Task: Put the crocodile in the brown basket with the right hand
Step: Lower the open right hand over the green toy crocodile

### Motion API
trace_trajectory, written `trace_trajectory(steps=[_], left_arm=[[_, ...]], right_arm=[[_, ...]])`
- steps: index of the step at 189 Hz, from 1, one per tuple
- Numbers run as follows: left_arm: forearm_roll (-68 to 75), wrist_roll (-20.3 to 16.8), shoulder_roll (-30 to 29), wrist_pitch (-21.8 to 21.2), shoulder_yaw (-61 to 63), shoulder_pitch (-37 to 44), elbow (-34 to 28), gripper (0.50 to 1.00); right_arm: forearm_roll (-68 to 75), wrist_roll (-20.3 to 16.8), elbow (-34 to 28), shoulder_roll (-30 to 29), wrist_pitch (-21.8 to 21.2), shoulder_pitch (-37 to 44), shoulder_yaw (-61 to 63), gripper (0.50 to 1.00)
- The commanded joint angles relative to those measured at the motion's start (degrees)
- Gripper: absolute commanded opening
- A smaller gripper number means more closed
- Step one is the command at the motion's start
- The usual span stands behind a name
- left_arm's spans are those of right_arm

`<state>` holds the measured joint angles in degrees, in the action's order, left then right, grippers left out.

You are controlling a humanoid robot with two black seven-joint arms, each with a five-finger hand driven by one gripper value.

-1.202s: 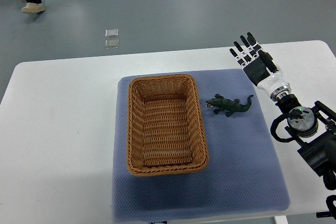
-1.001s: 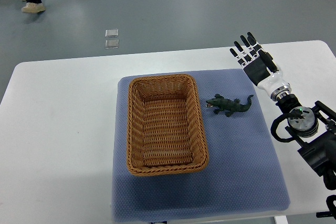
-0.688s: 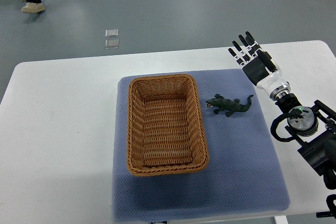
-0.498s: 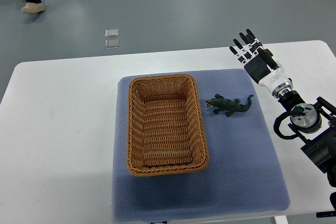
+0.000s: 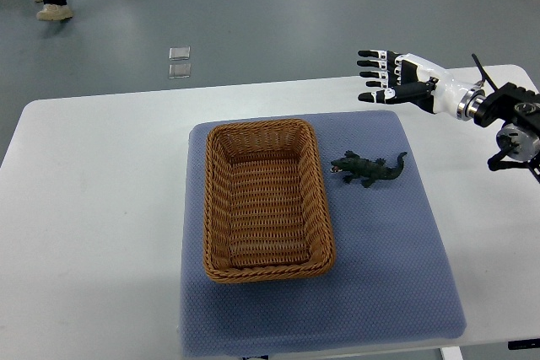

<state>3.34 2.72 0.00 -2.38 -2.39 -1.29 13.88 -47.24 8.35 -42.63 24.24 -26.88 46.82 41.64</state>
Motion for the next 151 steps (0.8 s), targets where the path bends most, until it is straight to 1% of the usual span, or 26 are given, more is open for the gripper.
trace_trajectory(steps=[1, 10, 25, 48, 60, 74, 87, 121, 151], left_arm=[[0.0, 0.0, 0.0, 0.01, -0.07, -0.03, 0.0, 1.0], [0.09, 0.0, 0.0, 0.01, -0.07, -0.11, 0.0, 1.0], [0.09, 0.0, 0.0, 0.01, -0.07, -0.29, 0.0, 1.0], [0.17, 0.0, 0.0, 0.1, 0.01, -0.47, 0.0, 1.0], [0.09, 0.0, 0.0, 0.1, 0.01, -0.47, 0.09, 1.0], [0.09, 0.0, 0.0, 0.01, 0.01, -0.64, 0.0, 1.0], [0.09, 0.0, 0.0, 0.1, 0.01, -0.91, 0.09, 1.0], [0.09, 0.0, 0.0, 0.01, -0.07, -0.91, 0.09, 1.0], [0.09, 0.0, 0.0, 0.1, -0.07, -0.91, 0.09, 1.0]], right_arm=[[-4.44, -0.17, -0.44, 3.26, -1.95, 4.77, -7.53, 0.921], [-5.76, -0.7, -1.14, 4.23, -2.39, 6.88, -10.71, 0.921], [-9.09, -4.04, -4.21, 5.81, -2.48, 10.75, -17.73, 0.921], [-11.82, -7.64, -9.22, 8.19, -3.09, 16.11, -24.15, 0.924], [-11.56, -10.45, -11.77, 8.98, -3.97, 18.22, -25.56, 0.924], [-11.47, -13.71, -14.15, 8.98, -4.59, 18.75, -25.65, 0.924], [-11.47, -15.38, -15.82, 8.8, -4.41, 18.75, -25.65, 0.924], [-11.56, -17.4, -16.43, 8.19, -3.35, 16.9, -25.82, 0.921], [-11.38, -19.16, -16.43, 7.57, -0.72, 16.02, -25.82, 0.921]])
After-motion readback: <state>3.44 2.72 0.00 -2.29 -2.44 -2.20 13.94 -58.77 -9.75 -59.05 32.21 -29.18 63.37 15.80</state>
